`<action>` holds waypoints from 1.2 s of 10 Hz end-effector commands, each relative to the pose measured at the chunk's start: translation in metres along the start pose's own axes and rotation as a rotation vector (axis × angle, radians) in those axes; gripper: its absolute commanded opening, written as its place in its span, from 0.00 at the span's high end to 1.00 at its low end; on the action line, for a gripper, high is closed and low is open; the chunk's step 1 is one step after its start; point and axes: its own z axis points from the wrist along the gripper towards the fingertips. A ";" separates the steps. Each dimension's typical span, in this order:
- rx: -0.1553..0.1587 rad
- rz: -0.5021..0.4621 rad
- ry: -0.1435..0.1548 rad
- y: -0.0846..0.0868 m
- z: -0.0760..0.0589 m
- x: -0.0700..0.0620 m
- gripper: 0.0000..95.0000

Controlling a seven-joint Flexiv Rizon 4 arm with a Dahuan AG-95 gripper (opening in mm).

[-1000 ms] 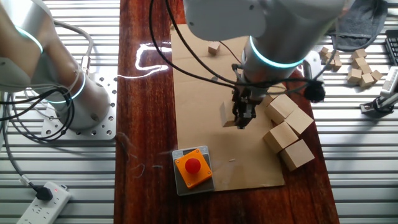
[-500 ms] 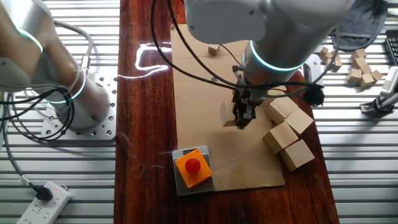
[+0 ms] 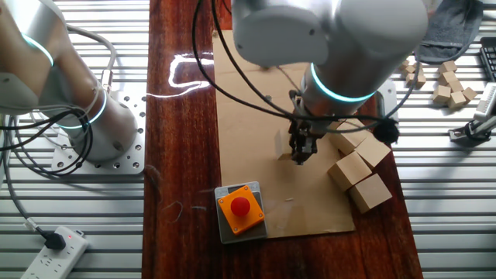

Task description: Stack the blocks into a pyramid shape

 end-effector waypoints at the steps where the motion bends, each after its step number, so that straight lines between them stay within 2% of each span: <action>1: 0.000 0.002 -0.003 0.000 0.007 0.000 1.00; 5: -0.001 0.017 -0.017 0.000 0.018 -0.001 1.00; 8: -0.001 0.014 -0.036 0.000 0.032 -0.001 1.00; 12: -0.005 -0.022 -0.050 0.000 0.036 -0.001 1.00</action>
